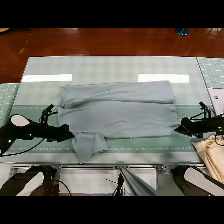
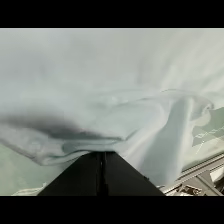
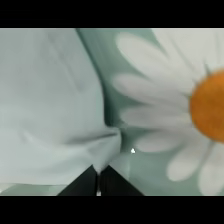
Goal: Fold the shirts.
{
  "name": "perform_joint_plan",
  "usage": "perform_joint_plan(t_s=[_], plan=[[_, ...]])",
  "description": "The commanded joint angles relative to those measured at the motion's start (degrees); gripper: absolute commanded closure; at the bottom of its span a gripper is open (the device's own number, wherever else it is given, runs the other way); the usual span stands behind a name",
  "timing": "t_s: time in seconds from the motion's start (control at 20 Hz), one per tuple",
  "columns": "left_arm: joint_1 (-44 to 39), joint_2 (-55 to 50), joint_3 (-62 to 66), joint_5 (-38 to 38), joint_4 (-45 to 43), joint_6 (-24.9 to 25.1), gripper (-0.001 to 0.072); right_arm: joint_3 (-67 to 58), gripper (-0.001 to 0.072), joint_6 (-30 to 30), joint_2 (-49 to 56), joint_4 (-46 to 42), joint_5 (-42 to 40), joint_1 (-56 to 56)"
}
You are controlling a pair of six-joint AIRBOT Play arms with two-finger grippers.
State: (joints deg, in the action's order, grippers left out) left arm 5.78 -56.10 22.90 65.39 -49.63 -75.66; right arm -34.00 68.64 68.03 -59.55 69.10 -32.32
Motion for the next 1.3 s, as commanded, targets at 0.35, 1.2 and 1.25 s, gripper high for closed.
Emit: perform_joint_plan(t_s=[0.35, 1.2, 1.25], plan=[[1.05, 0.66, 29.07, -6.93, 0.79, -1.38, 0.0678, -23.58, 0.0685, -0.44, -2.01, 18.36, -14.62, 13.73], [1.11, -39.34, 50.38, -4.72, 8.31, -1.46, 0.0678, -24.50, 0.0685, 2.99, 16.31, 16.48, -39.26, 21.05], [1.11, -39.76, 50.36, -4.72, 7.54, -1.51, 0.0677, -24.50, 0.0685, 2.99, 16.57, 15.47, -39.74, 21.07]])
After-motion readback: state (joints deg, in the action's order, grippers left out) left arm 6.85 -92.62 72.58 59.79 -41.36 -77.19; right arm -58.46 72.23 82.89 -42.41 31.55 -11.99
